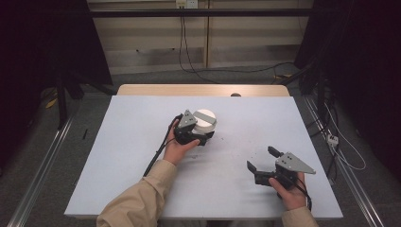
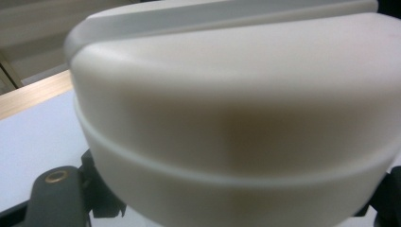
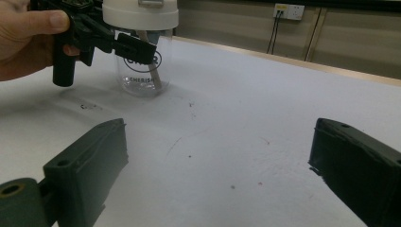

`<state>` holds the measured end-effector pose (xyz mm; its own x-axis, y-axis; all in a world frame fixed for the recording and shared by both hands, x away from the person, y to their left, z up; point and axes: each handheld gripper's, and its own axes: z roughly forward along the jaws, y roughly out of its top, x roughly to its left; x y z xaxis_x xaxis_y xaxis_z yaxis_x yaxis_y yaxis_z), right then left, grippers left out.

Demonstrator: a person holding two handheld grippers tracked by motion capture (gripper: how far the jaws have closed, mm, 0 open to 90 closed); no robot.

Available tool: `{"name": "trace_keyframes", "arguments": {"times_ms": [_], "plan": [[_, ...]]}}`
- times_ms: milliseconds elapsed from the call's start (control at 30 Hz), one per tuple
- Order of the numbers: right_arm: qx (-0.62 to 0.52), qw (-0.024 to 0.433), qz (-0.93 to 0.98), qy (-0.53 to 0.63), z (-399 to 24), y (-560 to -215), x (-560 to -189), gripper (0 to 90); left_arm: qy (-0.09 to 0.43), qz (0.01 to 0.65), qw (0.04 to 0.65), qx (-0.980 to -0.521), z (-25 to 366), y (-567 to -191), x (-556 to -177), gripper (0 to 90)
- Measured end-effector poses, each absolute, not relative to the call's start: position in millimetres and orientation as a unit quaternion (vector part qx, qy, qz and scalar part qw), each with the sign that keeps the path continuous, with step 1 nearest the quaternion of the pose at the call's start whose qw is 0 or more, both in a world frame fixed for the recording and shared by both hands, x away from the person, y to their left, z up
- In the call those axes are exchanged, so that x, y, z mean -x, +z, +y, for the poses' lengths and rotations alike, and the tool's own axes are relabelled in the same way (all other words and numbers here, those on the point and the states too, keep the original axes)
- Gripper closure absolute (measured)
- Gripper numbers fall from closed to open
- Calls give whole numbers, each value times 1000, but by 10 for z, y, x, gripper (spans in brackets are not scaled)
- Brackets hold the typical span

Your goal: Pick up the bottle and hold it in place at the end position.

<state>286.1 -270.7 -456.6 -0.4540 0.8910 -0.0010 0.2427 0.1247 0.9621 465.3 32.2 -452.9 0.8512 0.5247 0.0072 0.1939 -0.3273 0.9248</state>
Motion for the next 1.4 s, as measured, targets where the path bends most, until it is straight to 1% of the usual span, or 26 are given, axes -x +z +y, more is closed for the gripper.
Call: {"name": "trace_keyframes", "arguments": {"times_ms": [500, 767, 900, 967, 1033, 1200, 1267, 1333, 1400], "plan": [[-416, 317, 682, 512, -2702, -4567, -2865, 44, 162, 216, 537, -799, 221, -4552, -4664, 185], [-414, 318, 685, 509, -2679, -4572, -2866, 44, 159, 210, 541, -799, 243, -4576, -4673, 185], [-414, 316, 688, 505, -2671, -4578, -2874, 45, 148, 217, 544, -797, 294, -4601, -4681, 184], [-414, 316, 689, 504, -2674, -4578, -2880, 44, 146, 217, 541, -799, 304, -4614, -4679, 184], [-418, 315, 687, 504, -2676, -4579, -2887, 45, 155, 217, 534, -802, 288, -4612, -4668, 180], [-415, 315, 694, 497, -2657, -4573, -2893, 44, 148, 223, 533, -803, 306, -4610, -4662, 180], [-415, 313, 695, 497, -2649, -4569, -2903, 44, 151, 223, 527, -806, 302, -4611, -4655, 171], [-415, 312, 696, 497, -2640, -4560, -2914, 44, 160, 226, 522, -807, 306, -4606, -4644, 131], [-414, 311, 695, 498, -2627, -4539, -2936, 44, 150, 234, 523, -806, 317, -4603, -4638, 110]]}}
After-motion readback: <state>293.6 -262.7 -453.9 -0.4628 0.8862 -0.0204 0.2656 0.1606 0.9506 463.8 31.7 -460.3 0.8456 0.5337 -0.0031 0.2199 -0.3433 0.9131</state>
